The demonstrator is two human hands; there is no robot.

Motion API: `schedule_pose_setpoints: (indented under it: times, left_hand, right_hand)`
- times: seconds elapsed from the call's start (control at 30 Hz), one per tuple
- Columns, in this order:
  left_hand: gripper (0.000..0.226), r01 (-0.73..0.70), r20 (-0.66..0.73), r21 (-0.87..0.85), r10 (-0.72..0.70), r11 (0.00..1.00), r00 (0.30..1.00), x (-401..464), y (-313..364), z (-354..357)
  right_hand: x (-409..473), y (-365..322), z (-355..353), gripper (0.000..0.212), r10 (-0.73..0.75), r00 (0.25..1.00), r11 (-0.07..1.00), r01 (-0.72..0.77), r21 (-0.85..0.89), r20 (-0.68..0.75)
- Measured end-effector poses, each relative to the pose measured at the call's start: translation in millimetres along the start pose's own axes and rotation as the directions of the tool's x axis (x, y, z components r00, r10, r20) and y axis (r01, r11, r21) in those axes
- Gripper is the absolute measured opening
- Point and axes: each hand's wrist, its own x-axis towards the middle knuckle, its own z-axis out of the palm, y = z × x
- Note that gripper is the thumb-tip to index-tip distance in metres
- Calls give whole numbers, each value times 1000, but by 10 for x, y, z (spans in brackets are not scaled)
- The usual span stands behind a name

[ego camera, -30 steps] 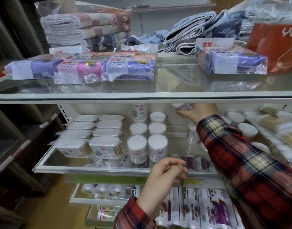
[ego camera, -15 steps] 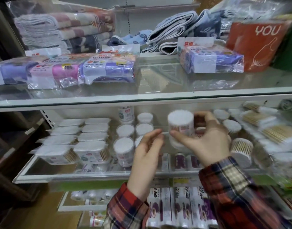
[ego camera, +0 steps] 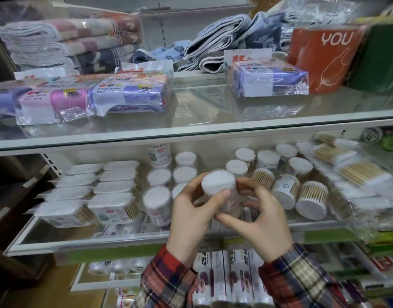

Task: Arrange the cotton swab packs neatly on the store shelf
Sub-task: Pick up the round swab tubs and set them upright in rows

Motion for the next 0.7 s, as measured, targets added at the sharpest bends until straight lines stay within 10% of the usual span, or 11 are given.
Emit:
schedule_pose_setpoints:
  times: [0.27, 0.47, 0.7]
  left_hand:
    - [57, -11, 165, -96, 27, 995, 986, 42, 116, -179]
    - [62, -78, 229, -100, 99, 992, 968, -41, 98, -167]
    - [66, -158, 220, -36, 162, 987, 962, -117, -57, -216]
  right_hand:
    - [76, -45, -218, 48, 454, 871, 720, -483, 498, 188]
    - [-9, -197, -157, 50, 472, 697, 376, -713, 592, 540]
    - [-19, -182, -73, 55, 442, 714, 245, -679, 692, 544]
